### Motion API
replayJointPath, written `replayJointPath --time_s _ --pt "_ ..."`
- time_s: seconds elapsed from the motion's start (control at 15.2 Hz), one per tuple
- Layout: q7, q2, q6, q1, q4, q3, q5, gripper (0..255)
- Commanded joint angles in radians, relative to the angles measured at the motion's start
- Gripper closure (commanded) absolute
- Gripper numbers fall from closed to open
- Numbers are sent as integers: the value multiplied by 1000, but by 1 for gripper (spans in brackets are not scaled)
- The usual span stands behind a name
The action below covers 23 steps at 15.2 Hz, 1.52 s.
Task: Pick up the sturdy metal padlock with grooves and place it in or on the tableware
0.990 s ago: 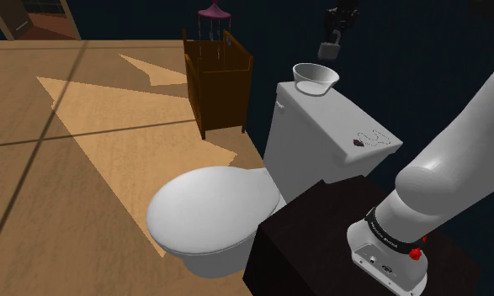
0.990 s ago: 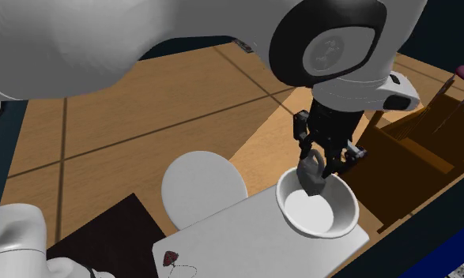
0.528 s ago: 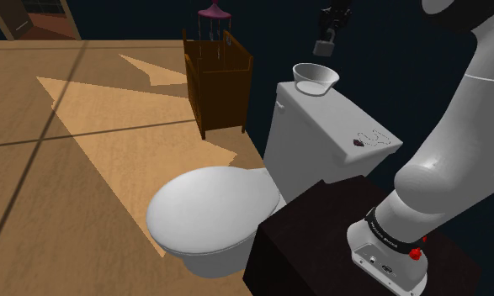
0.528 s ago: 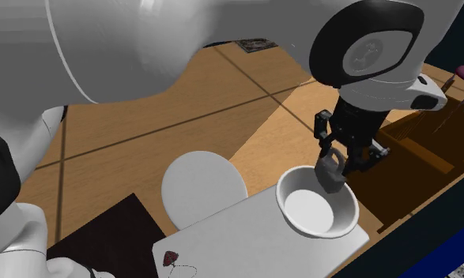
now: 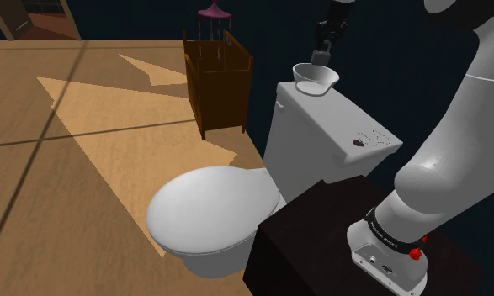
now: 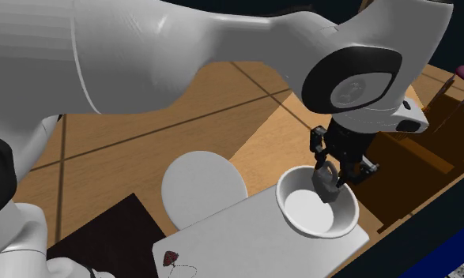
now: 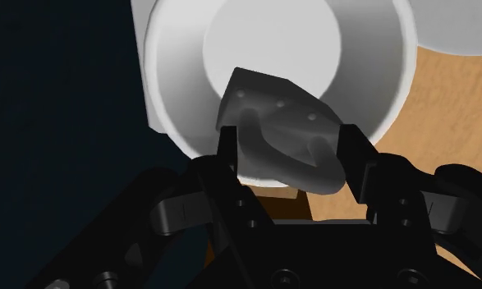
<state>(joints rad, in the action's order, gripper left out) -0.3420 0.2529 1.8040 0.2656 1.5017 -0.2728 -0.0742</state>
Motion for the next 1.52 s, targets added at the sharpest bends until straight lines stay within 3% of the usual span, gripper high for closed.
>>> replayJointPath --time_s 0.0,0.33,0.79,0.86,1.19,1.45 --pt "1 -4 30 -2 34 1 1 255" --pt "-1 -3 90 -4 92 2 0 255" --pt "-1 -2 90 -4 91 2 -1 255" --pt "-1 -2 90 -4 91 2 -1 0" --pt "-1 -2 90 -4 91 2 -1 0" --pt "3 -12 -34 -1 -23 -1 3 0"
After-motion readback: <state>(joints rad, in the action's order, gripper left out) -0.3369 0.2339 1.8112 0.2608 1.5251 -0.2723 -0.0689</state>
